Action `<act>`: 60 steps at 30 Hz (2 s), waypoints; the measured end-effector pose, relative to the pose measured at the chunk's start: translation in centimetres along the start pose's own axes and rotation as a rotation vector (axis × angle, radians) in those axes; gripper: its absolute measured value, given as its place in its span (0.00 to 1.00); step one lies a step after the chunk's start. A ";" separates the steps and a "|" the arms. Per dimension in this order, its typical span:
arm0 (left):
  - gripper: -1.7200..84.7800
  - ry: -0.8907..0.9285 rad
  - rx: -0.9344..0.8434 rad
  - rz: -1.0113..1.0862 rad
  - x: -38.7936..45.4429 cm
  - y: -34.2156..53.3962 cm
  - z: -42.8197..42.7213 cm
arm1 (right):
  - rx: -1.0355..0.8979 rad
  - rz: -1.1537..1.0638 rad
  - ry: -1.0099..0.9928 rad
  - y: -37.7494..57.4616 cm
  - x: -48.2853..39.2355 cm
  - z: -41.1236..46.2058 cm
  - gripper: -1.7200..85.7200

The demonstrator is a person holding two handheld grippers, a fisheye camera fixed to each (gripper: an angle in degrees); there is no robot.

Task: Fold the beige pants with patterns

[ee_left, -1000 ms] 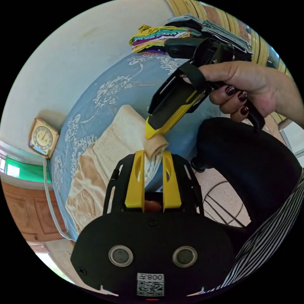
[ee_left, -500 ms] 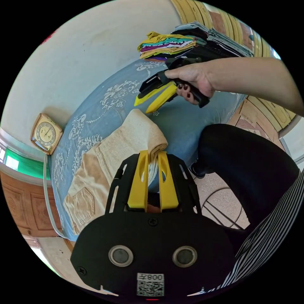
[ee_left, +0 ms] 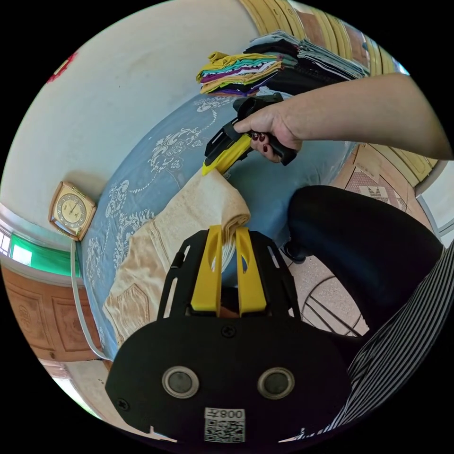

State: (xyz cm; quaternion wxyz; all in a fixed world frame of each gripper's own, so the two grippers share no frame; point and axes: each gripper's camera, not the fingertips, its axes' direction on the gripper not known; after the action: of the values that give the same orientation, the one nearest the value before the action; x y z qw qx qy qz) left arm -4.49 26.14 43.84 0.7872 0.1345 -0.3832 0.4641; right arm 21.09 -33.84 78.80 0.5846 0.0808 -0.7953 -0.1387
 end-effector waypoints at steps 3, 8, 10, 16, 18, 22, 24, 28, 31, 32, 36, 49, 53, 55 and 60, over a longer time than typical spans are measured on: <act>0.06 0.039 0.030 0.011 -0.2 0.5 -0.3 | 0.020 -0.009 0.031 1.3 0.2 -1.4 0.06; 0.06 0.168 0.127 0.039 -0.4 1.0 -0.7 | 0.128 -0.012 0.048 5.0 1.1 -6.5 0.06; 0.06 0.233 0.149 0.031 -0.9 1.4 -0.5 | 0.164 -0.004 0.075 6.5 1.7 -7.9 0.06; 0.05 0.329 0.209 -0.103 -6.9 6.1 0.0 | 0.224 -0.008 0.068 8.2 2.5 -7.2 0.05; 0.05 0.350 0.240 -0.185 -10.3 8.2 -0.2 | 0.229 -0.037 0.042 7.8 1.8 -5.7 0.05; 0.05 0.478 0.331 -0.413 -18.7 14.3 0.2 | 0.201 -0.152 -0.008 5.8 -1.1 -1.0 0.05; 0.05 0.527 0.366 -0.496 -21.9 17.3 0.8 | 0.175 -0.203 -0.011 4.6 -2.6 1.9 0.05; 0.05 0.629 0.435 -0.707 -28.5 24.8 3.2 | 0.086 -0.303 0.027 0.9 -5.2 10.5 0.05; 0.05 0.675 0.455 -0.854 -32.8 30.2 5.8 | 0.013 -0.334 0.092 -2.3 -5.4 18.0 0.06; 0.06 0.687 0.458 -0.899 -34.3 32.2 6.9 | -0.013 -0.333 0.122 -3.6 -4.9 21.0 0.06; 0.06 0.724 0.456 -1.035 -38.3 37.7 10.1 | -0.086 -0.297 0.167 -7.1 -2.2 29.4 0.06; 0.05 0.830 0.473 -1.315 -47.2 51.5 18.1 | -0.184 -0.223 0.272 -14.7 9.4 49.6 0.10; 0.05 0.830 0.466 -1.358 -49.0 54.1 19.5 | -0.201 -0.238 0.232 -16.6 12.9 53.0 0.06; 0.04 0.840 0.466 -1.373 -49.5 54.9 20.1 | -0.218 -0.253 0.218 -17.1 14.1 54.1 0.04; 0.04 0.801 0.507 -1.407 -50.3 56.3 20.4 | -0.289 -0.363 0.281 -16.7 16.9 56.4 0.02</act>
State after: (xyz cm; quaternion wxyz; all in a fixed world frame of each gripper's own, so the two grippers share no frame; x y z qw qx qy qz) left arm -75.09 12.98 12.80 0.9148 0.3394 0.2134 -0.0493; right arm -38.32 -47.51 73.14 0.6602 0.1566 -0.6508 -0.3408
